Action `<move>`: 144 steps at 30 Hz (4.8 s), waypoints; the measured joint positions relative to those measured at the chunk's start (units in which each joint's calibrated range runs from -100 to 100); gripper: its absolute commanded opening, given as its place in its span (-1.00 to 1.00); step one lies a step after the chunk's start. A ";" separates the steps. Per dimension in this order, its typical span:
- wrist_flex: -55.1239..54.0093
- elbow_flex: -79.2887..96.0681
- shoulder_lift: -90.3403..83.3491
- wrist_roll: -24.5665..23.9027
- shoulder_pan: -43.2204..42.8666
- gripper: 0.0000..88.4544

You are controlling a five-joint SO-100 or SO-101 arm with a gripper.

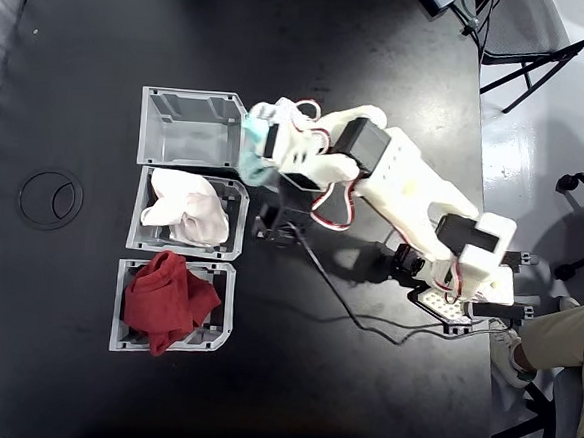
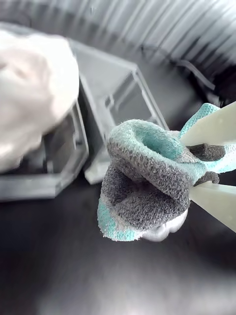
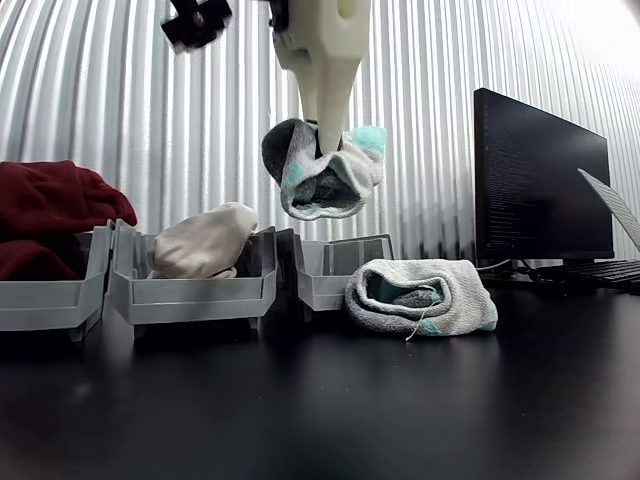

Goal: Put the sock in the container

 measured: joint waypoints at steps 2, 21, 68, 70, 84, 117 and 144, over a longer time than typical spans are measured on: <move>-1.09 -5.32 3.01 -0.05 -0.32 -0.97; -27.67 -34.59 26.04 0.00 0.00 -0.97; -29.86 -34.77 36.84 0.00 1.59 -0.27; -29.94 -34.77 36.84 0.00 1.69 -0.28; -13.88 -34.86 27.46 0.00 -1.69 -0.99; 15.81 -39.37 -12.47 -3.45 -22.65 -0.97; 15.81 21.26 -49.31 -3.45 -24.23 -0.97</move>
